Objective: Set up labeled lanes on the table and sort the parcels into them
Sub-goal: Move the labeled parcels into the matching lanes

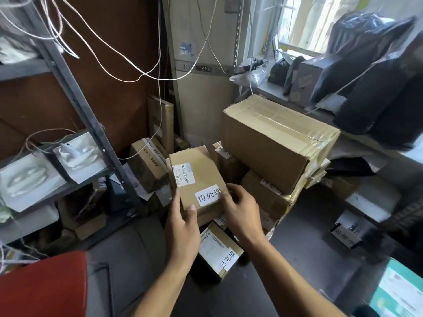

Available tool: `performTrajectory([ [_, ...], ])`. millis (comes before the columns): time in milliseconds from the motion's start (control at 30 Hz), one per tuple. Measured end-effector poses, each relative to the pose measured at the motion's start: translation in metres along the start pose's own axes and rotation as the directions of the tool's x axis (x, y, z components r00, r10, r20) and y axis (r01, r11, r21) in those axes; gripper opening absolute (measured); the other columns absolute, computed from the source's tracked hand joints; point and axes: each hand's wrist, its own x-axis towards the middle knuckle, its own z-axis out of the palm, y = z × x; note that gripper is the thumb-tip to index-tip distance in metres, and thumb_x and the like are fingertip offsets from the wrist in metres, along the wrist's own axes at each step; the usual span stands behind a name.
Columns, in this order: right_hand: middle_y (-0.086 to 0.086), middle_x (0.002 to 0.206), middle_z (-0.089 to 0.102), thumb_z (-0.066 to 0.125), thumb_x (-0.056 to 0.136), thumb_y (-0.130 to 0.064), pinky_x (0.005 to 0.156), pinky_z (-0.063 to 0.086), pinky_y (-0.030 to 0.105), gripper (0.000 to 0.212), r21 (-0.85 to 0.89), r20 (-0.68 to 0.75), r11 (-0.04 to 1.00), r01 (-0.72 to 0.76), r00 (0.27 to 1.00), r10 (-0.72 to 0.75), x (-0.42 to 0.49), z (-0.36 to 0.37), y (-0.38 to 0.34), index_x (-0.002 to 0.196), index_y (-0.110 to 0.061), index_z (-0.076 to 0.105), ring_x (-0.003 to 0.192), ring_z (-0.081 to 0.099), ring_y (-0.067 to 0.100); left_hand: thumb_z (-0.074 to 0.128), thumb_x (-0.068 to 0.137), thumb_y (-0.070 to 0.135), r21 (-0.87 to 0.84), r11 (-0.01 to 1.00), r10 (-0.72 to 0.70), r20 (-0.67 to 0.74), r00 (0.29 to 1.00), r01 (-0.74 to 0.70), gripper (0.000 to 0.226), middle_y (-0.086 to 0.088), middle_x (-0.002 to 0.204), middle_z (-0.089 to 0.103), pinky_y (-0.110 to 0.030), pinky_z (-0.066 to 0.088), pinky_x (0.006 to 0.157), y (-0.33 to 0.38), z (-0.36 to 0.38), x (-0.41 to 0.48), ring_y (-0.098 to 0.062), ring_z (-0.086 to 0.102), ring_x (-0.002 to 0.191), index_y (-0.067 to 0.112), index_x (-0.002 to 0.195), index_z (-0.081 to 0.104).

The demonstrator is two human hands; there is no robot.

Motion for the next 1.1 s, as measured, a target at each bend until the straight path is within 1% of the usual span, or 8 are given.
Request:
performTrajectory([
  [133, -0.013, 0.113, 0.069, 0.058, 0.096, -0.033, 0.089, 0.053, 0.027, 0.031, 0.057, 0.028, 0.998, -0.034, 0.999, 0.032, -0.034, -0.011, 0.011, 0.124, -0.022, 0.064, 0.102, 0.063, 0.001, 0.049, 0.099, 0.009, -0.022, 0.999, 0.030, -0.026, 0.999, -0.031, 0.051, 0.018, 0.135, 0.046, 0.009, 0.031, 0.078, 0.006, -0.011, -0.036, 0.032, 0.040, 0.105, 0.023, 0.147, 0.037],
  [367, -0.017, 0.104, 0.071, 0.062, 0.094, -0.027, 0.093, 0.054, 0.031, 0.022, 0.183, 0.062, 0.980, -0.077, 0.996, 0.067, -0.093, -0.032, 0.021, 0.116, -0.026, 0.066, 0.098, 0.064, -0.005, 0.054, 0.096, 0.004, -0.060, 0.996, 0.069, -0.010, 0.998, -0.069, 0.054, 0.035, 0.120, 0.046, 0.006, 0.032, 0.081, 0.005, -0.027, -0.096, 0.034, 0.043, 0.101, 0.022, 0.145, 0.040],
  [567, -0.012, 0.108, 0.072, 0.064, 0.087, -0.024, 0.096, 0.054, 0.037, 0.027, 0.275, 0.062, 0.952, -0.135, 0.991, 0.122, -0.140, -0.071, 0.041, 0.114, -0.026, 0.067, 0.104, 0.066, 0.002, 0.070, 0.069, 0.040, -0.149, 0.987, -0.046, 0.126, 0.991, 0.065, 0.082, 0.024, 0.144, 0.044, -0.040, 0.030, 0.115, -0.005, -0.031, -0.134, 0.001, 0.038, 0.136, 0.044, 0.143, 0.037],
  [667, -0.010, 0.107, 0.073, 0.066, 0.084, -0.019, 0.094, 0.054, 0.039, 0.026, 0.325, 0.056, 0.928, -0.184, 0.983, 0.176, -0.165, -0.099, 0.059, 0.109, -0.025, 0.066, 0.101, 0.067, 0.005, 0.071, 0.070, 0.012, -0.248, 0.957, -0.081, 0.265, 0.961, 0.149, 0.068, 0.009, 0.132, 0.059, -0.042, 0.035, 0.113, -0.009, -0.024, -0.146, -0.013, 0.050, 0.130, 0.046, 0.127, 0.055],
  [767, -0.012, 0.107, 0.072, 0.068, 0.082, -0.019, 0.095, 0.054, 0.036, 0.029, 0.349, 0.012, 0.914, -0.206, 0.976, 0.216, -0.193, -0.129, 0.078, 0.109, -0.027, 0.064, 0.101, 0.066, 0.004, 0.068, 0.079, -0.009, -0.232, 0.958, -0.056, 0.424, 0.904, 0.168, 0.058, 0.006, 0.124, 0.065, -0.027, 0.046, 0.101, -0.005, -0.007, -0.163, -0.007, 0.060, 0.115, 0.042, 0.109, 0.069],
  [867, -0.012, 0.108, 0.072, 0.069, 0.075, -0.022, 0.093, 0.055, 0.034, 0.038, 0.399, -0.051, 0.885, -0.239, 0.958, 0.282, -0.217, -0.155, 0.096, 0.111, -0.029, 0.064, 0.102, 0.067, 0.004, 0.093, 0.053, 0.031, -0.212, 0.945, -0.080, 0.586, 0.806, 0.248, 0.083, 0.003, 0.127, 0.066, -0.027, 0.047, 0.097, 0.001, 0.011, -0.180, -0.009, 0.063, 0.114, 0.022, 0.128, 0.059],
  [933, -0.008, 0.107, 0.073, 0.068, 0.073, -0.023, 0.086, 0.054, 0.028, 0.039, 0.448, -0.086, 0.855, -0.263, 0.939, 0.334, -0.233, -0.170, 0.107, 0.111, -0.030, 0.063, 0.102, 0.067, 0.006, 0.096, 0.041, 0.034, -0.177, 0.941, -0.101, 0.666, 0.739, 0.289, 0.099, 0.003, 0.128, 0.065, -0.036, 0.045, 0.103, 0.005, 0.024, -0.189, -0.017, 0.060, 0.120, 0.021, 0.131, 0.057],
  [1100, -0.005, 0.099, 0.076, 0.066, 0.089, -0.008, 0.073, 0.052, 0.020, 0.031, 0.555, -0.186, 0.778, -0.293, 0.868, 0.460, -0.265, -0.203, 0.128, 0.112, -0.028, 0.062, 0.092, 0.070, 0.007, 0.079, 0.066, 0.014, -0.098, 0.936, -0.133, 0.791, 0.597, 0.338, 0.065, 0.003, 0.124, 0.068, -0.044, 0.036, 0.110, 0.015, 0.067, -0.213, -0.017, 0.060, 0.121, 0.026, 0.126, 0.059],
])
